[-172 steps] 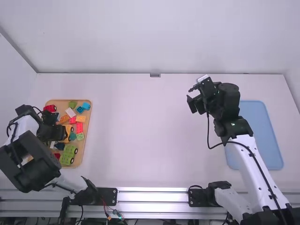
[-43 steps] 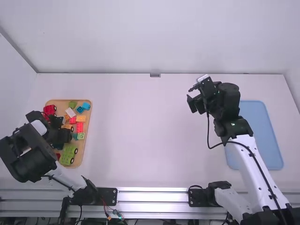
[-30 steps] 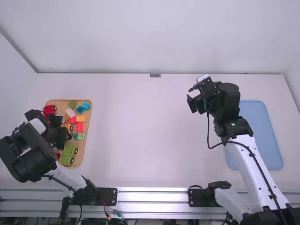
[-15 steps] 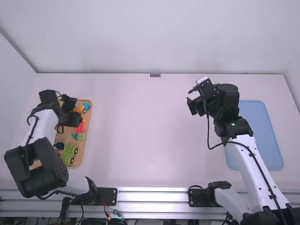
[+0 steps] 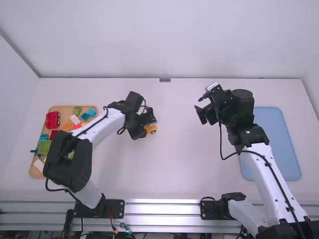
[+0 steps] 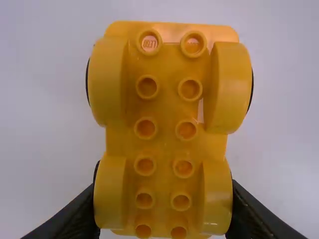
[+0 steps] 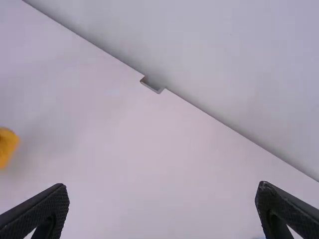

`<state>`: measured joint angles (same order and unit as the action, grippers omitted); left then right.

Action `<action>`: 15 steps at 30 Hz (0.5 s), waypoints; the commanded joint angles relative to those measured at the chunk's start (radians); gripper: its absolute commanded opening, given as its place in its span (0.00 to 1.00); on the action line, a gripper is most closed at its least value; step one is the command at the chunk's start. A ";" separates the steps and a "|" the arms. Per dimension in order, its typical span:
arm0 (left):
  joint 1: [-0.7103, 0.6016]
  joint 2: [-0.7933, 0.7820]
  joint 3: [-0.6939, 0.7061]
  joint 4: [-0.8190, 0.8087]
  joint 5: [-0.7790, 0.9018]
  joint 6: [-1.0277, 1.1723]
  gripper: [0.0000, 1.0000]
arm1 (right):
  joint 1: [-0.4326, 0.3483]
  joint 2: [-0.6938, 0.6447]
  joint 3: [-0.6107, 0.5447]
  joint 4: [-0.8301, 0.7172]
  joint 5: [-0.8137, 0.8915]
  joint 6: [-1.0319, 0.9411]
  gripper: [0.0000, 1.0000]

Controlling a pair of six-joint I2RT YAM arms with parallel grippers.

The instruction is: Assemble lego blocks to make yellow taxi

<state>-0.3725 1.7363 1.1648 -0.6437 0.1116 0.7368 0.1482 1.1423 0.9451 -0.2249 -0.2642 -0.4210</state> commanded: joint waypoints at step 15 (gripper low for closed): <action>-0.151 0.191 0.014 0.130 -0.023 0.151 0.30 | 0.002 0.008 0.037 -0.023 -0.021 0.005 0.99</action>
<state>-0.5266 1.9114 1.1698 -0.5110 0.0921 0.8684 0.1486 1.1427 0.9455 -0.2474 -0.2817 -0.4210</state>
